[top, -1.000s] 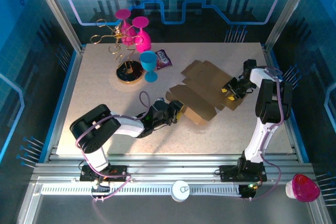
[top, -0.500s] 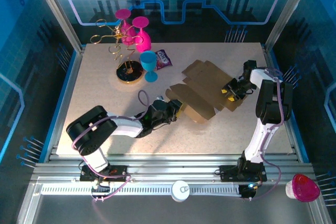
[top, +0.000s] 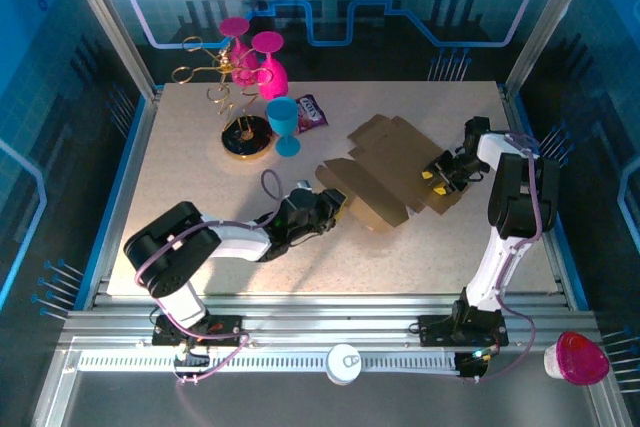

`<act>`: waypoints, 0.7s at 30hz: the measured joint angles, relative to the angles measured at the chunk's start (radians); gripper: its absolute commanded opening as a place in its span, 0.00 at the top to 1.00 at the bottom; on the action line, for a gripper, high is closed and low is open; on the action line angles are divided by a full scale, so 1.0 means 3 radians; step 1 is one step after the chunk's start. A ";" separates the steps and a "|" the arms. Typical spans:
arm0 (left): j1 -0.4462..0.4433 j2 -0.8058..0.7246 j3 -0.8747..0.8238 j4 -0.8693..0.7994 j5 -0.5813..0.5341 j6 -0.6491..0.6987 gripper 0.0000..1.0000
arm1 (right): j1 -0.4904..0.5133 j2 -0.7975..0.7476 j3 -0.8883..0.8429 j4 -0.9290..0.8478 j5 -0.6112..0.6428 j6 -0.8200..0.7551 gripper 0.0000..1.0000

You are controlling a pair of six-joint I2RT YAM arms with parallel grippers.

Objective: Fold the paper box

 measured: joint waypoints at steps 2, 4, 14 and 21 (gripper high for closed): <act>0.0003 -0.0039 0.0000 0.0003 -0.0001 0.0037 0.59 | 0.0000 -0.0001 -0.0001 0.0000 0.0000 0.0009 0.55; 0.0006 -0.0076 0.0000 0.0005 -0.0009 0.0058 0.56 | 0.0000 -0.0001 -0.0001 0.0000 -0.0001 0.0010 0.55; 0.0019 -0.0121 -0.0047 0.0031 -0.0013 0.0094 0.62 | -0.0006 -0.0018 -0.0037 0.0014 -0.0023 0.0010 0.55; 0.0024 -0.0121 -0.0047 0.0037 -0.0011 0.0155 0.88 | -0.0006 -0.0034 -0.0053 0.0011 -0.0024 0.0011 0.55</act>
